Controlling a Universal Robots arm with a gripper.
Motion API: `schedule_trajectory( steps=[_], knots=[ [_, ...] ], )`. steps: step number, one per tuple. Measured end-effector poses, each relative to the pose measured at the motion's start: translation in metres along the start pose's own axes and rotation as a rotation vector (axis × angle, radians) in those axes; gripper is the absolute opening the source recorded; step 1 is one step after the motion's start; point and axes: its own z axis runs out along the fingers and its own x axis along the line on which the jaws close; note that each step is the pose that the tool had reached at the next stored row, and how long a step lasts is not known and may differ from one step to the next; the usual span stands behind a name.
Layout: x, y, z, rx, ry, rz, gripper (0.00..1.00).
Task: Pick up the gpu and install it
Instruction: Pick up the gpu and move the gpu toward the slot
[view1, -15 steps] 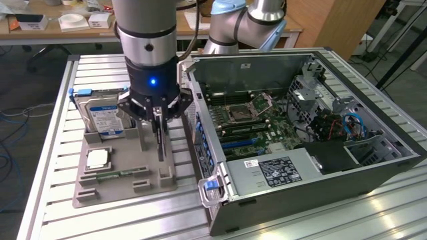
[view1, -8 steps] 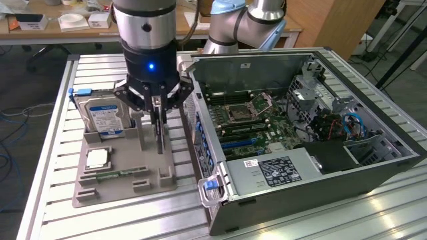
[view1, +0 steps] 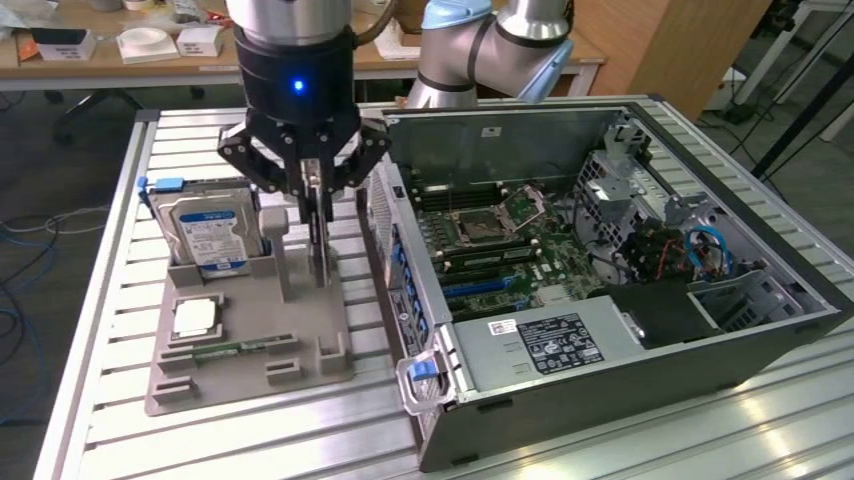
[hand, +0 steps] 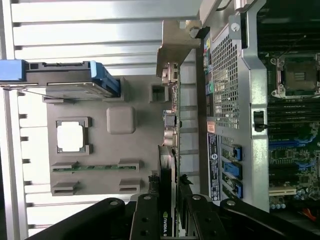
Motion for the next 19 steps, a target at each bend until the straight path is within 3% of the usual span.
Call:
schedule_trajectory(
  steps=[8, 19],
  knots=[
    [0.0, 0.0011, -0.0256, -0.0003, -0.0039, 0.0, 0.26],
    [0.0, 0.0012, -0.0257, -0.0003, -0.004, 0.0, 0.26]
  ],
)
